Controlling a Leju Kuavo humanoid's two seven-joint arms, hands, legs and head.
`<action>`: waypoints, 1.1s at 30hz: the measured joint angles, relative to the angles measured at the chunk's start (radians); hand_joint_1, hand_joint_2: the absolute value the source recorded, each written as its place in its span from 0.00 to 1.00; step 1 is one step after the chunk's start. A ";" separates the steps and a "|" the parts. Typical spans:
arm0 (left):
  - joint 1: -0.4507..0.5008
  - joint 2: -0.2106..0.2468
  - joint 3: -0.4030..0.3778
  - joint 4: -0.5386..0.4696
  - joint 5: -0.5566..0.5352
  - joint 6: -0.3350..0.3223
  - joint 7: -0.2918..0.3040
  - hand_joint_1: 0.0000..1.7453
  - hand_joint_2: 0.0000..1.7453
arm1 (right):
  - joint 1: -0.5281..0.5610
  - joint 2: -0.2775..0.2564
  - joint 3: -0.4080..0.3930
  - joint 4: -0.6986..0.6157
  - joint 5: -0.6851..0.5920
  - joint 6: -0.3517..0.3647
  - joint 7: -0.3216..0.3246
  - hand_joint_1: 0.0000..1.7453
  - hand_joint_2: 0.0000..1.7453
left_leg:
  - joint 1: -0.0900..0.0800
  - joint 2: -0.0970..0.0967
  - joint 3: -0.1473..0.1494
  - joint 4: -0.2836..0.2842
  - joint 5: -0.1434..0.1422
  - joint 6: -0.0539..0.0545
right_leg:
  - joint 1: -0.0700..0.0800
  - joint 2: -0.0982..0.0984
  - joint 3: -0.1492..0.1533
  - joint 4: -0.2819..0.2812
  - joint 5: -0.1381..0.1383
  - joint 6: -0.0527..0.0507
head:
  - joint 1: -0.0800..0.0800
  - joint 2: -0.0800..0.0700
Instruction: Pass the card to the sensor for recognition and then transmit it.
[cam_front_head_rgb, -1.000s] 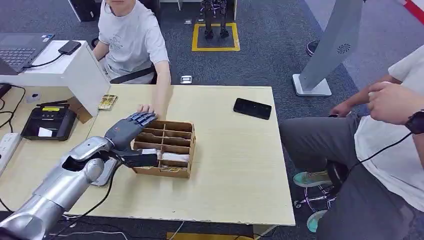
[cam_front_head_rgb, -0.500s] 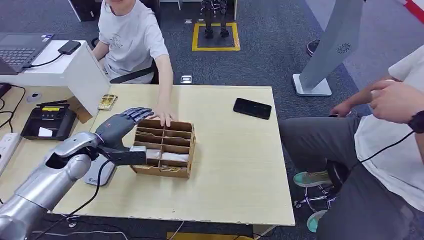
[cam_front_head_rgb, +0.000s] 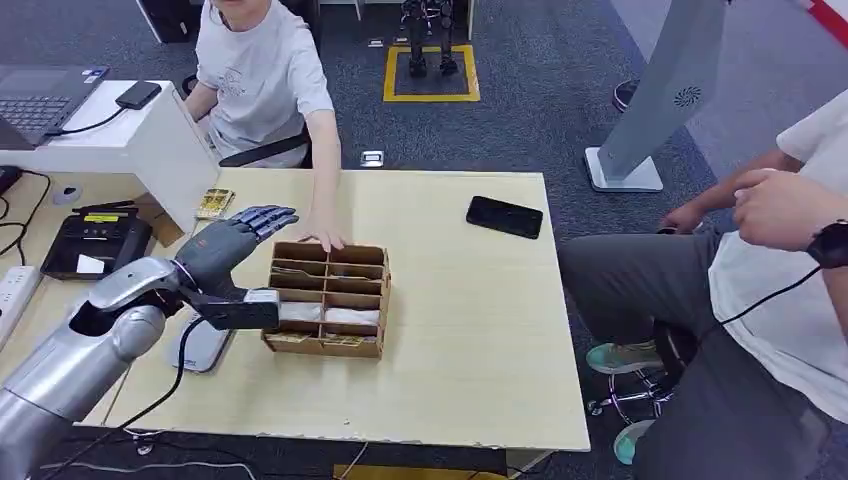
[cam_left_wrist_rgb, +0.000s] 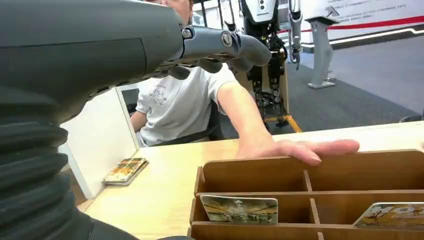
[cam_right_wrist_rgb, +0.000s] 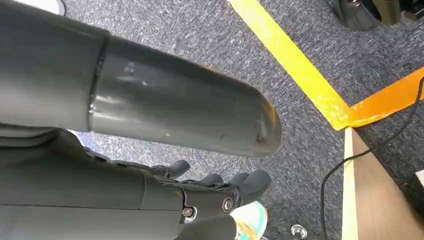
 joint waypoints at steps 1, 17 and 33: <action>0.000 0.000 0.000 -0.001 0.000 0.000 0.000 0.00 1.00 | 0.000 0.000 0.000 0.000 0.000 0.000 0.000 0.00 0.00 | 0.000 0.000 0.000 0.000 0.000 0.000 | 0.000 0.000 0.000 0.000 0.000 0.000 | 0.000 0.000; -0.001 0.040 -0.022 -0.003 0.004 -0.024 0.011 0.00 1.00 | -0.001 0.000 0.001 0.000 0.000 0.001 -0.003 0.00 0.00 | 0.000 0.000 0.000 0.000 0.000 0.000 | 0.000 0.000 0.000 0.000 0.000 0.000 | 0.000 0.000; -0.003 0.048 -0.043 -0.006 -0.001 -0.023 0.026 0.00 1.00 | -0.003 0.000 0.017 0.000 0.000 0.001 -0.003 0.00 0.00 | 0.000 0.000 0.000 0.000 0.000 0.000 | 0.000 0.000 -0.001 0.000 0.000 0.000 | 0.000 0.000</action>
